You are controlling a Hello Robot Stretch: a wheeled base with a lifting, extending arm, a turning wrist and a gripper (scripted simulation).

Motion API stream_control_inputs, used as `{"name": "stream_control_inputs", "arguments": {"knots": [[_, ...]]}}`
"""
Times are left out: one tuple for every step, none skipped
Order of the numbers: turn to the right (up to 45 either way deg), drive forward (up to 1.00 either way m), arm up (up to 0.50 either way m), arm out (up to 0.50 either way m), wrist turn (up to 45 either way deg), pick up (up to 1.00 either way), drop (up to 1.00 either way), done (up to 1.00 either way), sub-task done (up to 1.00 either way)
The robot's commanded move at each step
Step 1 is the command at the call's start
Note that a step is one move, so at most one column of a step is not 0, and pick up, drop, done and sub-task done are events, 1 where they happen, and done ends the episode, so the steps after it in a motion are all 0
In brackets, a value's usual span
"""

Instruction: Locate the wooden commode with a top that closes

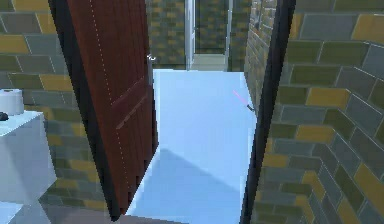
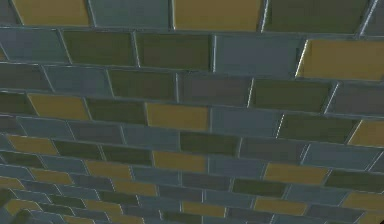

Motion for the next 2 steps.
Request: {"name": "stream_control_inputs", "arguments": {"knots": [[3.0, 0.0, 0.0, 0.0, 0.0, 0.0, 0.0, 0.0, 0.0], [0.0, 0.75, 0.0, 0.0, 0.0, 0.0, 0.0, 0.0, 0.0]]}}
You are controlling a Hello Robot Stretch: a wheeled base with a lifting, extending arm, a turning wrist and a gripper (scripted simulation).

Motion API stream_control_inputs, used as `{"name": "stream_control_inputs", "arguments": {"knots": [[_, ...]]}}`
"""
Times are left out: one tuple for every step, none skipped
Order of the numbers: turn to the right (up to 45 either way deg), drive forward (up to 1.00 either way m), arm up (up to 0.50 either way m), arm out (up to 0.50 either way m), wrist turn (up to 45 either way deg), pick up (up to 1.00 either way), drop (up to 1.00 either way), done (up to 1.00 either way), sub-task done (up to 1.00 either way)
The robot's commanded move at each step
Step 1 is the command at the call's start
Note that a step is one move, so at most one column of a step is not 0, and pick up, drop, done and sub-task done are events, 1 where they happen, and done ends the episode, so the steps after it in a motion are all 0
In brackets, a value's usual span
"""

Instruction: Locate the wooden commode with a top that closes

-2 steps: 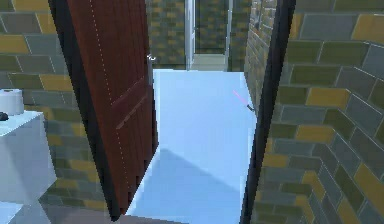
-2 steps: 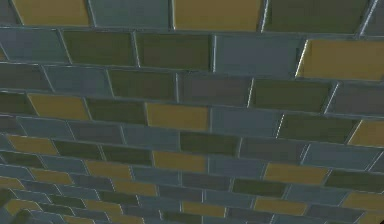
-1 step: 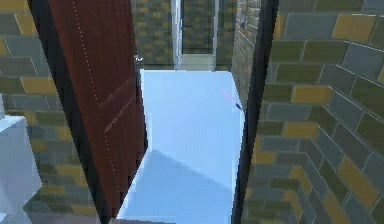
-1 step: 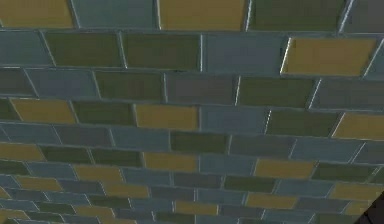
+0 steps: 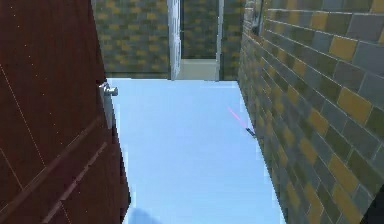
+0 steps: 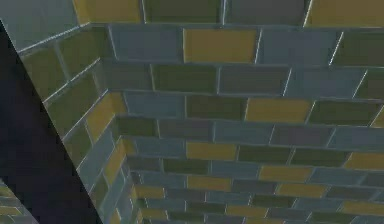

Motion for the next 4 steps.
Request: {"name": "stream_control_inputs", "arguments": {"knots": [[0.0, 1.0, 0.0, 0.0, 0.0, 0.0, 0.0, 0.0, 0.0], [0.0, 1.0, 0.0, 0.0, 0.0, 0.0, 0.0, 0.0, 0.0], [0.0, 1.0, 0.0, 0.0, 0.0, 0.0, 0.0, 0.0, 0.0], [0.0, 0.95, 0.0, 0.0, 0.0, 0.0, 0.0, 0.0, 0.0]]}}
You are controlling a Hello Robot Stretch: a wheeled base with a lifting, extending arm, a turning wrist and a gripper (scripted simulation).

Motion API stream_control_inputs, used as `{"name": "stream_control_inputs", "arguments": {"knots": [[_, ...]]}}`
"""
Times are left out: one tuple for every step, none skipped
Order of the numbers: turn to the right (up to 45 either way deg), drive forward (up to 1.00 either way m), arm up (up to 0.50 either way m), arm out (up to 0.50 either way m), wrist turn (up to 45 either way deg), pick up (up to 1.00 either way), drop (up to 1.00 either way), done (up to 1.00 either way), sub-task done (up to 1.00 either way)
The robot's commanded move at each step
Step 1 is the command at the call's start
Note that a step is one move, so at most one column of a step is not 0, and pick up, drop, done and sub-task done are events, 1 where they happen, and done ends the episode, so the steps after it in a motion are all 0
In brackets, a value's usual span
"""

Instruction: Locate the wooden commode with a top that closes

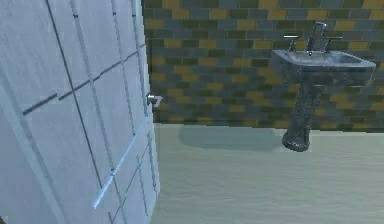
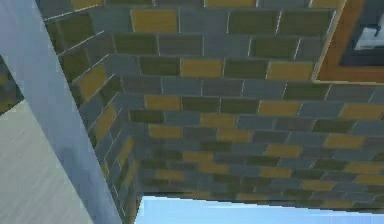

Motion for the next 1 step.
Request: {"name": "stream_control_inputs", "arguments": {"knots": [[27.0, 0.0, 0.0, 0.0, 0.0, 0.0, 0.0, 0.0, 0.0]]}}
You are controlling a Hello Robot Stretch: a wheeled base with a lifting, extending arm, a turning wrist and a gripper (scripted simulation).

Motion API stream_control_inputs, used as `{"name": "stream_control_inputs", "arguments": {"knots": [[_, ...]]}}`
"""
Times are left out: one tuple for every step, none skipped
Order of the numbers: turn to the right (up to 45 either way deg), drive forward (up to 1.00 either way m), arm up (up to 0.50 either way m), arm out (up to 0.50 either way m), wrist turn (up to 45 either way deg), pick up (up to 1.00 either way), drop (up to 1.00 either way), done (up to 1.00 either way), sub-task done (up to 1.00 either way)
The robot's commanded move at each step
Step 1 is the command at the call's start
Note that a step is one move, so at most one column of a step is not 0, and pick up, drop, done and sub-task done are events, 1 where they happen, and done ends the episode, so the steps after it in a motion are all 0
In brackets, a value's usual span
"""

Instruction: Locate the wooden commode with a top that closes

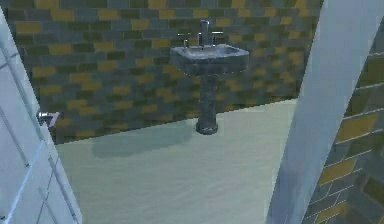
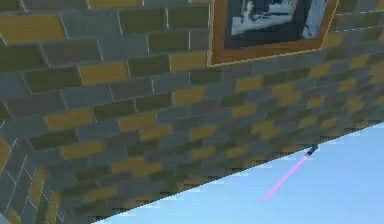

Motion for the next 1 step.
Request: {"name": "stream_control_inputs", "arguments": {"knots": [[0.0, 0.8, 0.0, 0.0, 0.0, 0.0, 0.0, 0.0, 0.0]]}}
